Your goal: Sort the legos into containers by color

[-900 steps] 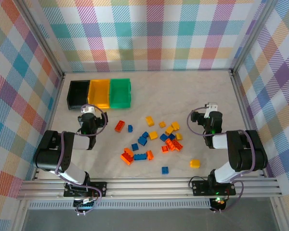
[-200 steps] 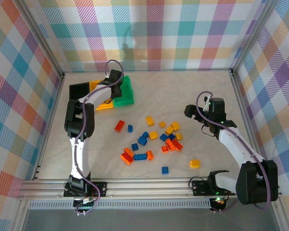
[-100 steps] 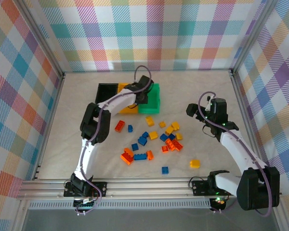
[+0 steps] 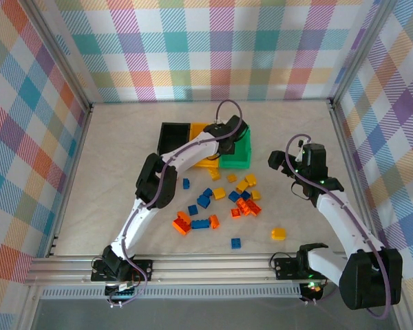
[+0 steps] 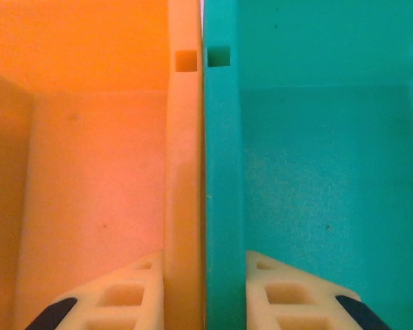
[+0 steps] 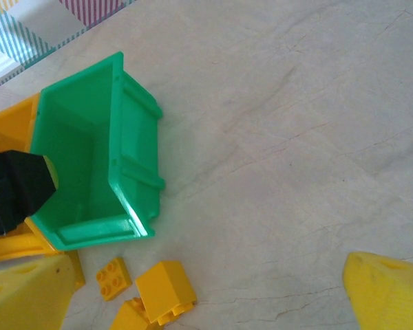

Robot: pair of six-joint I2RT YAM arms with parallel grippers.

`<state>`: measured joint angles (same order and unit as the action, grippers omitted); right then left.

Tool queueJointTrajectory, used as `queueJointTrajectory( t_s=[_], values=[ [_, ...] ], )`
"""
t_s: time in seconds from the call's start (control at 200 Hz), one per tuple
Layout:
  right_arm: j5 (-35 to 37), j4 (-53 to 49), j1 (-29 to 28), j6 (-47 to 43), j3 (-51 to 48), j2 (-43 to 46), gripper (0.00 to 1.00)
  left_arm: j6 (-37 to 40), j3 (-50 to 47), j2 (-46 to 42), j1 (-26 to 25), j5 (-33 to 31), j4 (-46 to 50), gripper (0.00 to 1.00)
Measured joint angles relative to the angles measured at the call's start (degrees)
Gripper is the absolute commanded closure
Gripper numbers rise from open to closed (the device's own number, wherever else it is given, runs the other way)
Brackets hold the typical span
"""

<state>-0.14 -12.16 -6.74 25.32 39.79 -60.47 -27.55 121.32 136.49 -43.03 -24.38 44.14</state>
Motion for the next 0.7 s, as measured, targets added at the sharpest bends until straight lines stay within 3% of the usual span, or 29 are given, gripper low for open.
queueJointTrajectory(
  t_s=[0.22,0.7],
  values=[
    [0.13,-0.24,0.0,0.9,-0.52,0.02,0.0,-4.44,-12.46,-7.76,-2.49,0.5,-2.51,1.0],
    [-1.84,-0.39,0.0,2.38,-1.66,-1.44,0.0,-7.89,-12.11,-8.17,-4.52,1.36,-2.38,1.0]
  ],
)
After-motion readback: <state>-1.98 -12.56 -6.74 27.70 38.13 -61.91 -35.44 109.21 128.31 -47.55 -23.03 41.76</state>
